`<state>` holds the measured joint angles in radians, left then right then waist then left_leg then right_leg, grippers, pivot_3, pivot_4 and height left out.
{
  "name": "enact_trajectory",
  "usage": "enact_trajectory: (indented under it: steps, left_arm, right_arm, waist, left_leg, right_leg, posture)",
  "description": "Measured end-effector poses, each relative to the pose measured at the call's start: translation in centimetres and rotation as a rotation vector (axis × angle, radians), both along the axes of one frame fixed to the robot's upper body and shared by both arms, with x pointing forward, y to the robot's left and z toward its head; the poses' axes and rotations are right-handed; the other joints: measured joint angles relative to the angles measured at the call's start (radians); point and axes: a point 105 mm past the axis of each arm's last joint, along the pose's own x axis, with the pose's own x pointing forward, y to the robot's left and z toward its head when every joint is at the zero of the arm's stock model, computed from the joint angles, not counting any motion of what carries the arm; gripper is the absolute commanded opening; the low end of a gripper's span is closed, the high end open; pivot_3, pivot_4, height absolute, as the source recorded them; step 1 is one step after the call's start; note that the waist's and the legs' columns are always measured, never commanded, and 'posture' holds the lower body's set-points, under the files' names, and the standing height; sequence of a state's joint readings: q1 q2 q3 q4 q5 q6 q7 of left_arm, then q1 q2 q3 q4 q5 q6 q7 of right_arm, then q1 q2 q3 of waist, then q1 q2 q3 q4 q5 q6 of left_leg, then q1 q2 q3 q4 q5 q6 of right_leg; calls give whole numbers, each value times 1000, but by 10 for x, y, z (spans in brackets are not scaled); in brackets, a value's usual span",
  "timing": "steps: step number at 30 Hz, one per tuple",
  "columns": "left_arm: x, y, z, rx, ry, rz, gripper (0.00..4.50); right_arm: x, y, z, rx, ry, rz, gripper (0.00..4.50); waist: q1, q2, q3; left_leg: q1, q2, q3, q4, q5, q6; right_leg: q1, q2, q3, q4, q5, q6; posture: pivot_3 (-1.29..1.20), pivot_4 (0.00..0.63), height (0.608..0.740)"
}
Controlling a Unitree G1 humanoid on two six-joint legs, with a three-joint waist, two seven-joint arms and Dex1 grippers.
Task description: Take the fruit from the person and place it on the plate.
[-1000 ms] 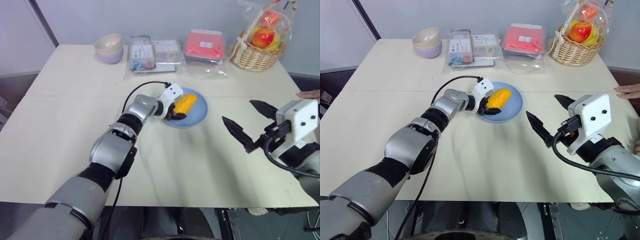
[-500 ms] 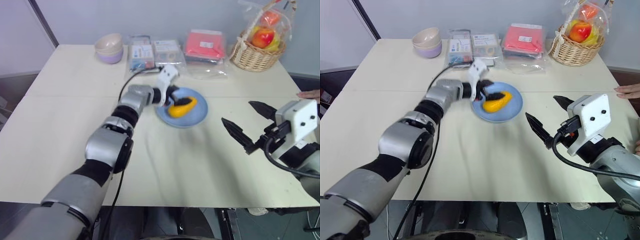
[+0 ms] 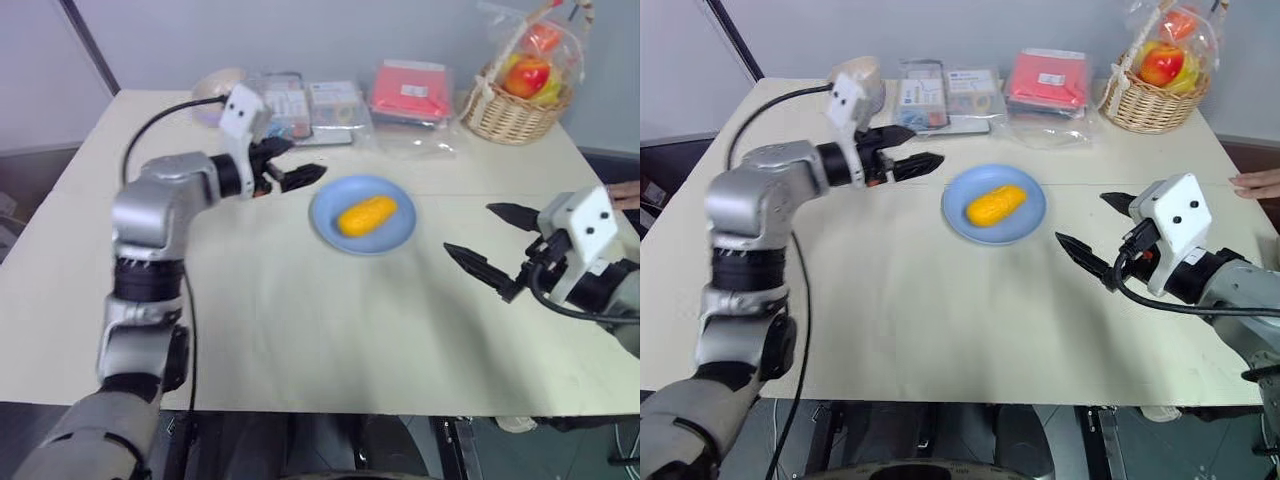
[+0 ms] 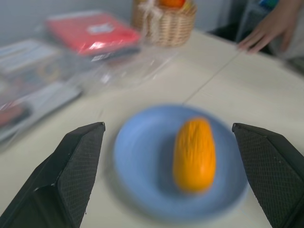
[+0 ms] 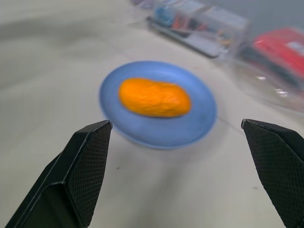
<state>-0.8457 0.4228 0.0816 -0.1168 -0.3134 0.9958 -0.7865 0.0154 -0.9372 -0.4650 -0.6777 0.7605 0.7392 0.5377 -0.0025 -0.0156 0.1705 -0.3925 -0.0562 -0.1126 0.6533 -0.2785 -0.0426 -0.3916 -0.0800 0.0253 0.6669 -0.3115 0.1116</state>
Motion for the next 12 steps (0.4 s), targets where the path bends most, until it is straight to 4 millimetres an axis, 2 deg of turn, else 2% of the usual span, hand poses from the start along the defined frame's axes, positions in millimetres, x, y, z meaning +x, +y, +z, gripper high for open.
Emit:
enact_trajectory:
  steps: [3, 6, 12]
  left_arm:
    - [-22, 5, -3, 18, 11, 17, 4486]
    - [-43, 7, -20, 38, 54, 15, 4486]
    - [-45, 12, -26, 41, 56, 71, 4486]
  right_arm:
    - [3, 0, -2, -11, 11, 30, 4500]
    - [7, -3, -2, -15, 18, 36, 4500]
    - [11, -3, -4, -20, 28, 48, 4500]
  waist:
    - [3, 0, 0]
    - [0, 0, 0]
    - [1, 0, 0]
  left_leg:
    - [0, 0, 0, 0, 0, 0]
    - [0, 0, 0, 0, 0, -1]
    - [0, 0, 1, 0, 0, 0]
  right_leg:
    - [0, 0, 0, -1, 0, 0]
    - [0, 0, 0, -1, 0, 0]
    - [0, 0, 0, -1, 0, 0]
  posture:
    - [0, 150, 740]
    - [0, 150, 740]
    - [0, 150, 740]
